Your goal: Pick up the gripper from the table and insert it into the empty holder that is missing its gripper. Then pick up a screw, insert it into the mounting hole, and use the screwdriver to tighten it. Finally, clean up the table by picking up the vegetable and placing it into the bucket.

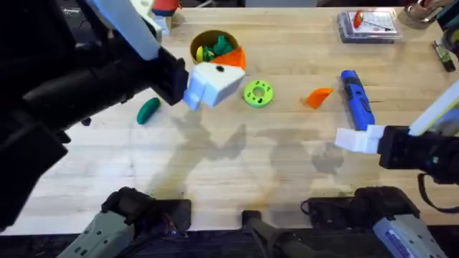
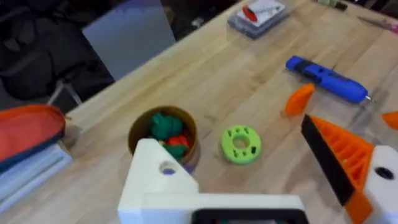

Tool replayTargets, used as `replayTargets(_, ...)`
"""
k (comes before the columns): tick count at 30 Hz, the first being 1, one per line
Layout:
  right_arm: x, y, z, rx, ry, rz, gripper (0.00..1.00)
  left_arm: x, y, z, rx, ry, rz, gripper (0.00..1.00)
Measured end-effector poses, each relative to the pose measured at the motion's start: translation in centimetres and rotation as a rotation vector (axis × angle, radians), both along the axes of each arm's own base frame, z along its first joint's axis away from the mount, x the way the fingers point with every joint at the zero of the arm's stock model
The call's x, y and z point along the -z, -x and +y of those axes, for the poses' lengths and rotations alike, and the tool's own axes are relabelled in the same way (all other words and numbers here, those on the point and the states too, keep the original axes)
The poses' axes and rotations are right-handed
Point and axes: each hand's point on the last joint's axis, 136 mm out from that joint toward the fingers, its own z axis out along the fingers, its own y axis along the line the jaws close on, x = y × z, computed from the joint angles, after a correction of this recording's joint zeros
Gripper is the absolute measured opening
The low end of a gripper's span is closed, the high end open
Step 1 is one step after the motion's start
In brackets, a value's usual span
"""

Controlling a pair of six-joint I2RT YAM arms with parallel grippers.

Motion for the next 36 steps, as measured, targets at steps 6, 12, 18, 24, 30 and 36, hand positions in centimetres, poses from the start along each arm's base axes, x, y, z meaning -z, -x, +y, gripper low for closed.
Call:
replayTargets(6,0.0,0.0,0.0,0.000,0.000,-0.001,0.994,1.6,0.4,0.1,0.004,0.059,-0.143,0.986)
replayTargets(12,0.0,0.0,0.0,0.000,0.000,-0.001,0.994,4.3,2.7,0.4,0.037,0.141,-0.324,0.986)
replayTargets(18,0.0,0.0,0.0,0.000,0.000,-0.001,0.994,8.9,3.9,0.6,0.050,0.199,-0.332,0.986)
replayTargets(24,0.0,0.0,0.0,0.000,0.000,-0.001,0.994,10.9,5.0,0.8,0.064,0.237,-0.373,0.986)
replayTargets(30,0.0,0.0,0.0,0.000,0.000,-0.001,0.993,13.9,5.1,0.5,0.074,0.201,-0.247,0.986)
replayTargets(36,0.0,0.0,0.0,0.000,0.000,-0.001,0.992,15.0,5.7,0.0,0.113,0.197,-0.195,0.986)
